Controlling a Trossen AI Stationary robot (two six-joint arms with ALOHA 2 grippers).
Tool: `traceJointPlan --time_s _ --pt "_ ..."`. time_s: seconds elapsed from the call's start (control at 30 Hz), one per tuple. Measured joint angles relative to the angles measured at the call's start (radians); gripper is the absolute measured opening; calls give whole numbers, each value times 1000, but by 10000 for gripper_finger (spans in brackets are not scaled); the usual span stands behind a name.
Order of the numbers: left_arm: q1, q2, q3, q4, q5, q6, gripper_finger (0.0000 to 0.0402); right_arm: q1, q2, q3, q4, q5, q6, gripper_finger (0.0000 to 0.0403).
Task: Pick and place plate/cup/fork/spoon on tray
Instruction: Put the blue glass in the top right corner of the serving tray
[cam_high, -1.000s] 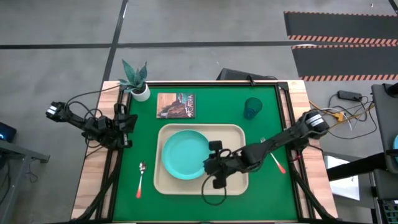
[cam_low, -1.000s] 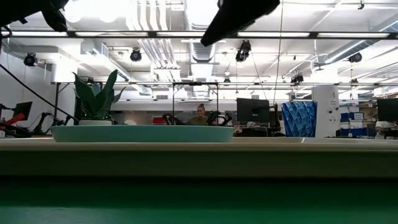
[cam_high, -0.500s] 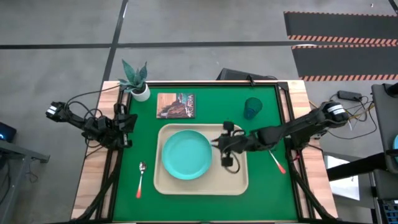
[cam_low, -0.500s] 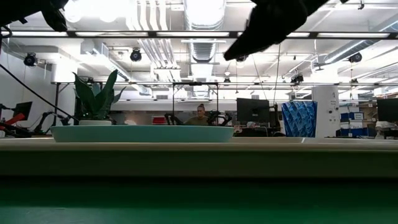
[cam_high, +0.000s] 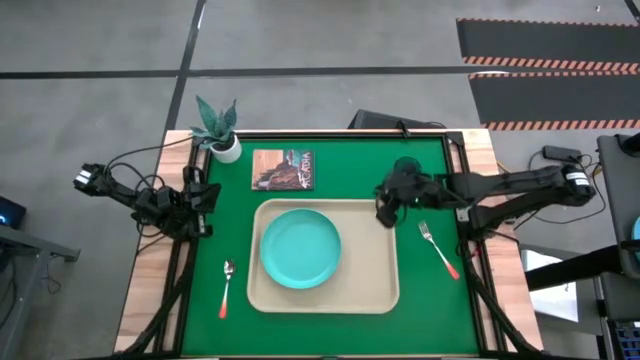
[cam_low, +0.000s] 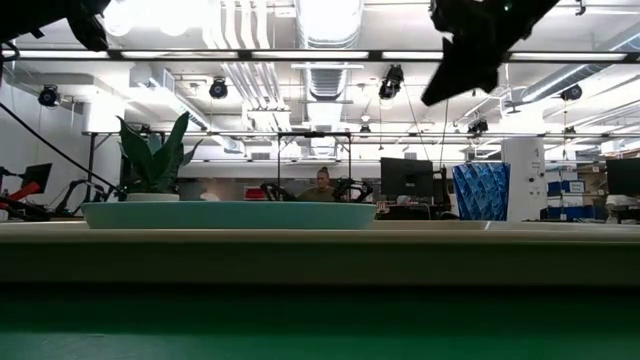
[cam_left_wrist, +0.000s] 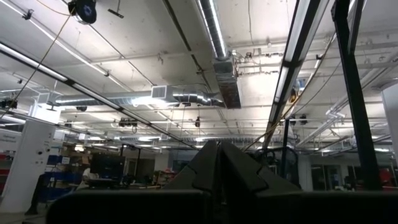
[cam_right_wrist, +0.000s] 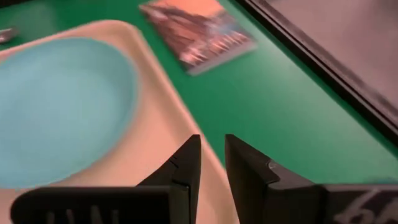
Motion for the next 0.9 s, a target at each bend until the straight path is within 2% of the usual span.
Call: traceJointPlan --time_s 0.2,0.4,0.57,0.67,0.9 --pt "0 0 0 0 -1 0 4 -145 -8 34 -198 -1 109 63" --pt "0 0 0 0 -3 0 4 -263 13 34 -234 -54 127 63" --pt "0 0 0 0 -7 3 4 -308 35 34 -239 -61 121 65" --pt "0 0 0 0 -25 3 4 -316 50 34 -243 -60 120 83" --pt "0 0 0 0 -25 3 4 -322 94 34 -258 -53 118 151"
